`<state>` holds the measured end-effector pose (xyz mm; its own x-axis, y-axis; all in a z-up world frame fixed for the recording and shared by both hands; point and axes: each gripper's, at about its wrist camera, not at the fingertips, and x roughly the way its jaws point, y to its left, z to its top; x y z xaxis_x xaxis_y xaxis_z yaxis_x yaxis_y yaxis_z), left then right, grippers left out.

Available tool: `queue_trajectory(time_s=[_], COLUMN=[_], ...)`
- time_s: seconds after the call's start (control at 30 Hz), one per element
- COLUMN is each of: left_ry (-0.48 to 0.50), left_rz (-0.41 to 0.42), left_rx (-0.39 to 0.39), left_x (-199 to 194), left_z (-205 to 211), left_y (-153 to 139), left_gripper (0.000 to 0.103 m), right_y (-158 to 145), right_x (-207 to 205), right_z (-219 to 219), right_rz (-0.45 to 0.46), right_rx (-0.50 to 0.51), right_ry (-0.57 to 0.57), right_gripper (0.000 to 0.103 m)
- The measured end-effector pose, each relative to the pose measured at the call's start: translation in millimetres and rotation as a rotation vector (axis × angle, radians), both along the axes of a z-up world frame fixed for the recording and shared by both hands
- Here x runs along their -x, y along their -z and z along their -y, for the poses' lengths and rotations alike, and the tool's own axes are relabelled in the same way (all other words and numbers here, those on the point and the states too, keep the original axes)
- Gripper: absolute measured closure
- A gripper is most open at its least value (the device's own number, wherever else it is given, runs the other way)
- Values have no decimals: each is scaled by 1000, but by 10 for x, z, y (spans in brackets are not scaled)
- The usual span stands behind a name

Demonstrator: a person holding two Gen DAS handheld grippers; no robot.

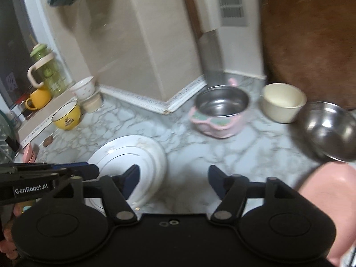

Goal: Organize plates and bowls
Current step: 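Move both tools to the pink bear-shaped plate and close on its rim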

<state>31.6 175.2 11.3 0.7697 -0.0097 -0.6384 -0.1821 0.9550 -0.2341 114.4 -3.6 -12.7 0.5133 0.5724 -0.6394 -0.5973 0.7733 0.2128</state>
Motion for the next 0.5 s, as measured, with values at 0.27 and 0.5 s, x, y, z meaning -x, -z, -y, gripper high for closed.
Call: queue_trajectory(time_s=[0.27, 0.5], left_ry=[147, 301], left_rz=[73, 73], left_rx=[-30, -43], left_x=[-265, -588], left_z=[586, 1090], left_y=[-95, -29], left_gripper=[31, 25], right_y=[-179, -77], right_x=[63, 101], right_z=[794, 1409], right_rz=[66, 76], right_rx=[-25, 13], right_ry=[178, 365], right_gripper=[7, 0])
